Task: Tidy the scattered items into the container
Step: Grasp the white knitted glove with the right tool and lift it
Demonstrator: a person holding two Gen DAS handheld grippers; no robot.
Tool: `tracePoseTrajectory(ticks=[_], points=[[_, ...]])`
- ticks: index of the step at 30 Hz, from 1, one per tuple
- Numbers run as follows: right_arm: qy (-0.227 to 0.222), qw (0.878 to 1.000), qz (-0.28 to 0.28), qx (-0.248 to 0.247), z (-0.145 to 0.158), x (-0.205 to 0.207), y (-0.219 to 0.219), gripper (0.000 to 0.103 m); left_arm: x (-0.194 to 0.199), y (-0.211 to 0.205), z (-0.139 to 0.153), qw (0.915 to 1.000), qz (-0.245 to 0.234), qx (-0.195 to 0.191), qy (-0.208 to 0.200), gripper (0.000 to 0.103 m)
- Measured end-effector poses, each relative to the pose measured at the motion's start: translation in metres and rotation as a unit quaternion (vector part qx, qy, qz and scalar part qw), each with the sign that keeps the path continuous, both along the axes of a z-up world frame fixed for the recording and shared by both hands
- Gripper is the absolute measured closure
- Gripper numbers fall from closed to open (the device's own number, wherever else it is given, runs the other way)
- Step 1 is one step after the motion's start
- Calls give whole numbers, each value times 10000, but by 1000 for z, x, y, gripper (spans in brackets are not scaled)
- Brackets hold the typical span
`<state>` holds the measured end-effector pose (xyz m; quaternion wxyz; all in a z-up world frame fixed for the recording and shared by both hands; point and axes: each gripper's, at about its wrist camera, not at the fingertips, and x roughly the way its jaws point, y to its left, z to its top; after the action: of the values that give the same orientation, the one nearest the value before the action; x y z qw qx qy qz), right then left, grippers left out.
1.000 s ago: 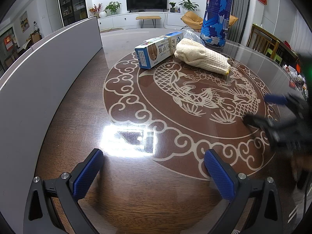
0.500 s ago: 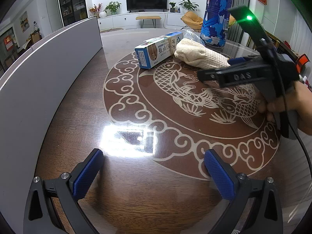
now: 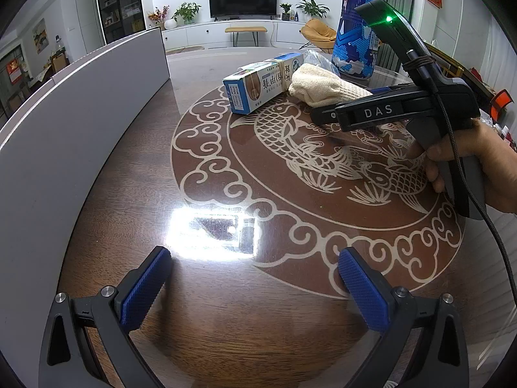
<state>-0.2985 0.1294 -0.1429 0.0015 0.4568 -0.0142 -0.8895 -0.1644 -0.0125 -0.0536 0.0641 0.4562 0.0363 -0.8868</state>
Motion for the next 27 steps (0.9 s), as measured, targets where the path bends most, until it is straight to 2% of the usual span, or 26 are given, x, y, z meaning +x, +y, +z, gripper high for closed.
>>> tracePoseTrajectory(ticks=[14, 16, 20, 22, 24, 27], points=[[0, 10000, -85, 11, 0, -1, -1, 0, 0, 0, 0, 10000, 4, 0, 0, 0], [21, 9999, -103, 9, 1, -2, -3, 2, 0, 0, 0, 10000, 5, 0, -1, 0], [153, 9999, -16, 9, 5, -1, -9, 24, 0, 0, 0, 10000, 5, 0, -1, 0], [193, 9998, -16, 9, 6, 1, -13, 32, 0, 0, 0, 10000, 5, 0, 0, 0], [236, 9997, -32, 12, 8, 4, -19, 47, 0, 0, 0, 10000, 5, 0, -1, 0], [271, 9996, -51, 47, 8, 3, -18, 57, 0, 0, 0, 10000, 5, 0, 0, 0]])
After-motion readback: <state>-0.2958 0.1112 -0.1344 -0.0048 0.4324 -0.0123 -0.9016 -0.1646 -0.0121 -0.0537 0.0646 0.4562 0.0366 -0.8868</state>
